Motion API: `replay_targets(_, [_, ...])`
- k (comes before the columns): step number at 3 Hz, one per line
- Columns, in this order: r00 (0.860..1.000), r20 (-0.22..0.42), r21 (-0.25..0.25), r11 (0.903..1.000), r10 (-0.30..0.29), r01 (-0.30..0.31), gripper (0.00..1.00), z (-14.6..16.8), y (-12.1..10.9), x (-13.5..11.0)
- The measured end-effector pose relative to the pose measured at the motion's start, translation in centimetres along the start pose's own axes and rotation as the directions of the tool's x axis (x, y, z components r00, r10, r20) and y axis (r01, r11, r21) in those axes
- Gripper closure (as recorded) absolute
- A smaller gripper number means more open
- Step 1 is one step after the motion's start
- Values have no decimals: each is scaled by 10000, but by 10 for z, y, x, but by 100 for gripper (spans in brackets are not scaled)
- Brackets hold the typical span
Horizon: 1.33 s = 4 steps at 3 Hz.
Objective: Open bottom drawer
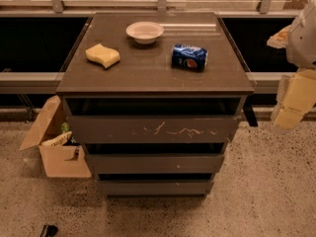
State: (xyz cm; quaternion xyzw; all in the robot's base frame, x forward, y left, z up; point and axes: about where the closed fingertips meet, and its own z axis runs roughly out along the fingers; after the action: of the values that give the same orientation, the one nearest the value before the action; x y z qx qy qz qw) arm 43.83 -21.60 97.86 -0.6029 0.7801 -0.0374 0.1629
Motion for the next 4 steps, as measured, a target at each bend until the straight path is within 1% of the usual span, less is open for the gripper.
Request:
replay_targets(1, [10000, 52, -17, 10000, -9, 9, 0, 2, 0, 0])
replay_targets(2, [9996, 294, -114, 9999, -53, 57, 0, 12, 3, -3])
replay_targets(3, [9815, 1877, -908, 9942, -391, 569, 0, 80, 36, -9])
replay_targets(4, [9442, 3263, -1589, 9821, -447, 1015, 0, 145, 77, -23])
